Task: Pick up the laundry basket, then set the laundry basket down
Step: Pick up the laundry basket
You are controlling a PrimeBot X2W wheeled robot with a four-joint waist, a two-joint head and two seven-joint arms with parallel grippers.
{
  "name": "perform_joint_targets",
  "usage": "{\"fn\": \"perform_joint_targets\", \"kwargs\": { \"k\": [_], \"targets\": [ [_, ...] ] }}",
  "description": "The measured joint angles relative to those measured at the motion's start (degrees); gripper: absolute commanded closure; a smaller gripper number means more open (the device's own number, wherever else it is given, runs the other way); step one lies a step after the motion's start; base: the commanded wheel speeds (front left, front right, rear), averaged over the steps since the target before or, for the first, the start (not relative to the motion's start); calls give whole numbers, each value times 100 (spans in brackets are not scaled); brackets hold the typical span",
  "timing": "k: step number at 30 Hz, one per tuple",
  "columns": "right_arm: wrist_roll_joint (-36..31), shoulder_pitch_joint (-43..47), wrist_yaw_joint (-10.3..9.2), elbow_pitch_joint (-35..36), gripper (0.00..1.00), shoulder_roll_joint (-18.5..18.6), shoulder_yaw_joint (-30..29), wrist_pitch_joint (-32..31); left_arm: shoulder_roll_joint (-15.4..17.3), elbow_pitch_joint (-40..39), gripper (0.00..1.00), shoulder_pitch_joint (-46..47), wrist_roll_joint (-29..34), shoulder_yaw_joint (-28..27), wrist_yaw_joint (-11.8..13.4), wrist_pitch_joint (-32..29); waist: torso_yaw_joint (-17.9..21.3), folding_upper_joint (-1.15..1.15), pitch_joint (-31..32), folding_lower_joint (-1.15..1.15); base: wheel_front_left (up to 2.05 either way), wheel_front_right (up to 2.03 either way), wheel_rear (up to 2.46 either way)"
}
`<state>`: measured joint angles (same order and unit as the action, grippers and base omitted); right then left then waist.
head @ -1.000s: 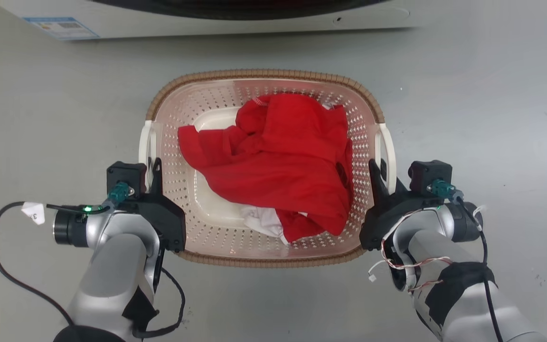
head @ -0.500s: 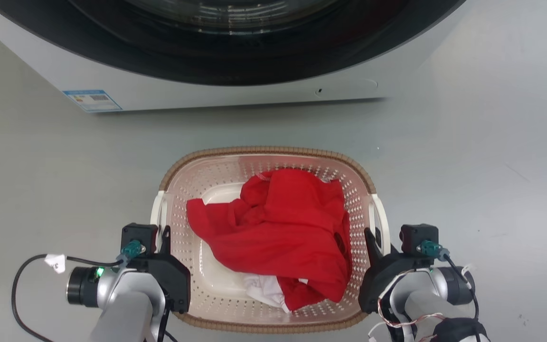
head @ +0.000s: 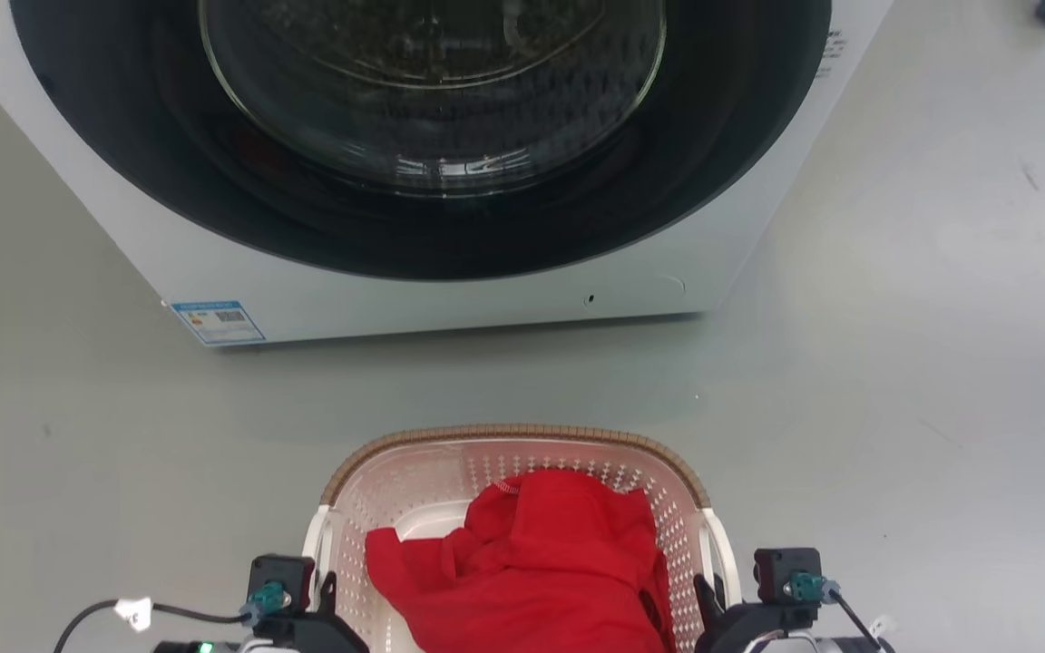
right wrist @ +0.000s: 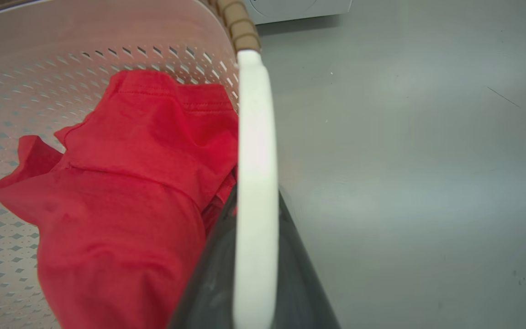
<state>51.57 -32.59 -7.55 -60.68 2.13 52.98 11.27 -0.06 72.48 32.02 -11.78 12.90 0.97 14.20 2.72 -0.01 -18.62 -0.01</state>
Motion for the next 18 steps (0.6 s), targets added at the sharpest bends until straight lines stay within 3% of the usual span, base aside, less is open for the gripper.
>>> {"fn": "perform_joint_targets", "kwargs": {
  "k": [18],
  "targets": [
    [399, 716, -1, 14, 100, 27, 478, -591, 66, -151, 100, -903, -728, 744, 3, -410, 109, 0, 1201, 0, 0, 0, 0]
  ]
}}
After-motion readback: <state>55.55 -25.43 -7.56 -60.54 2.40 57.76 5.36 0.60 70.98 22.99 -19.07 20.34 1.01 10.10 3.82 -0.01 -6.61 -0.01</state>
